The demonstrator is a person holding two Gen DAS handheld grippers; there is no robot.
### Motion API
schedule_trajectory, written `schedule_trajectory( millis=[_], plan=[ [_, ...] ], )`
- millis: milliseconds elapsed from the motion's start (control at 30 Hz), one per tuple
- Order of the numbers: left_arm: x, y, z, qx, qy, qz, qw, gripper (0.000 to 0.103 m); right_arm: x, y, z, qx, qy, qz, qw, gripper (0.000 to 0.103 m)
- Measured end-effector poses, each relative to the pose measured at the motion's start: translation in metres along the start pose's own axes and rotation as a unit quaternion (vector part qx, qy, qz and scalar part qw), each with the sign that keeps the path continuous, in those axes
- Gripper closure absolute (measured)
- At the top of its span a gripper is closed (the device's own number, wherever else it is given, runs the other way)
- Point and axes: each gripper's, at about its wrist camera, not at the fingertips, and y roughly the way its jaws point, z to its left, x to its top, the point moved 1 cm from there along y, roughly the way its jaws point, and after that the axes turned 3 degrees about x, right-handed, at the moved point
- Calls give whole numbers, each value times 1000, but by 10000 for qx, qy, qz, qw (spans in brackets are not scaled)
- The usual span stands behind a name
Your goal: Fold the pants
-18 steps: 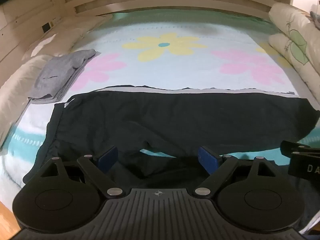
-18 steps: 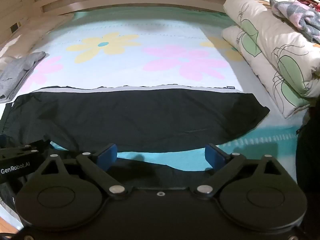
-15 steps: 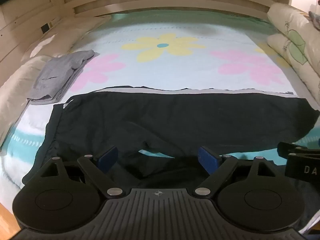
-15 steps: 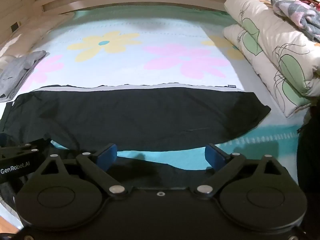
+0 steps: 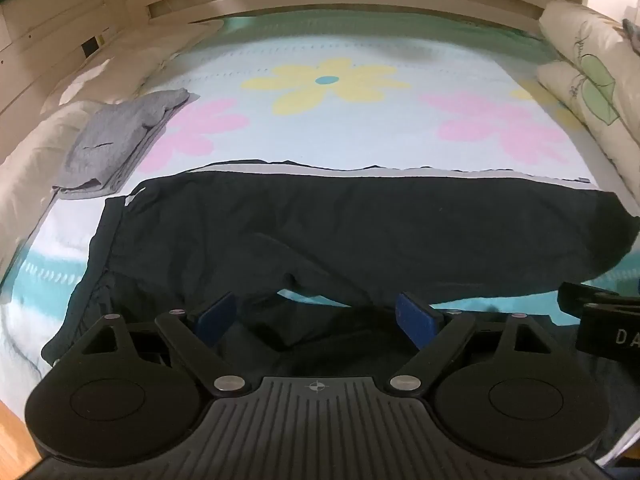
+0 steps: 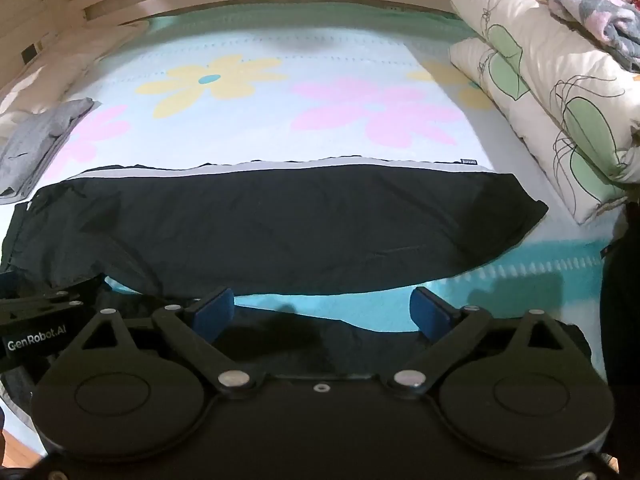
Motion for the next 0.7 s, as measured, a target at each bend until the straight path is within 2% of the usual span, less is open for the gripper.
schedule_trajectory(
  millis=[700],
  plan=[
    [-1, 1, -1, -3, 14, 67, 10000, 16, 1, 2, 0, 33, 10, 62, 10000, 7]
  ],
)
